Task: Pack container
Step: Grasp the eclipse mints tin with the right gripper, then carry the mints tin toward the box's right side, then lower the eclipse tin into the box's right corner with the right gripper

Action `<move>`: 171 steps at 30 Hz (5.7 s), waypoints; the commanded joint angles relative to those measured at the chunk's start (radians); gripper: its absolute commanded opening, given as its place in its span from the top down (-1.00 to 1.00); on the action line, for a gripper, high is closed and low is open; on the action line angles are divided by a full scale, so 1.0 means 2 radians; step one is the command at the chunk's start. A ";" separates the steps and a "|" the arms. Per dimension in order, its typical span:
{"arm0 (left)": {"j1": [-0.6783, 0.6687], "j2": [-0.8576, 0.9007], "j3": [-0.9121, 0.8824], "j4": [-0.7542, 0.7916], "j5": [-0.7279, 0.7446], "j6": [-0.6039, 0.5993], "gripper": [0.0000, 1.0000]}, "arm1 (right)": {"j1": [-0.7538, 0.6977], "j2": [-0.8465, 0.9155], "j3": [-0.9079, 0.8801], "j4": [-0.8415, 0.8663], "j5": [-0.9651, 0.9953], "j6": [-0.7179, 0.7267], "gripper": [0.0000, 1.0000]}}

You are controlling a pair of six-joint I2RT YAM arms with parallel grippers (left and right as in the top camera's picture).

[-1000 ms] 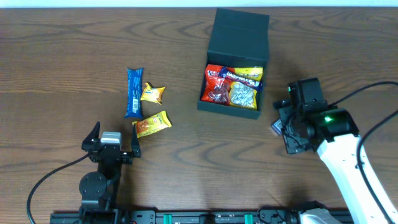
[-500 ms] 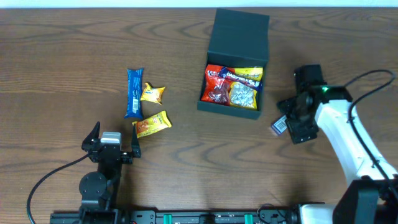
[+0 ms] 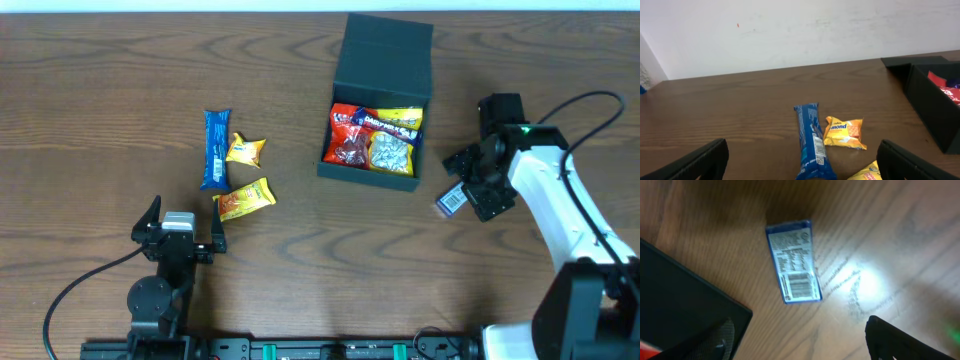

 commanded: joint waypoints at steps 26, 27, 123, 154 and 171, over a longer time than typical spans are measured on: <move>0.002 -0.003 -0.009 -0.023 -0.009 -0.002 -0.91 | -0.012 0.091 0.007 0.046 -0.017 -0.065 -0.52; 0.002 -0.003 -0.009 -0.023 -0.009 -0.002 -0.91 | -0.013 0.091 0.007 0.046 -0.017 -0.067 -0.53; 0.002 -0.003 -0.009 -0.023 -0.009 -0.002 -0.91 | -0.113 0.091 -0.060 0.179 -0.400 -0.312 0.25; 0.002 -0.003 -0.009 -0.023 -0.009 -0.002 -0.91 | -0.090 0.091 -0.060 0.353 -0.682 -0.416 0.33; 0.002 -0.003 -0.009 -0.023 -0.009 -0.002 -0.90 | -0.030 0.091 -0.060 0.311 -0.486 -0.333 0.45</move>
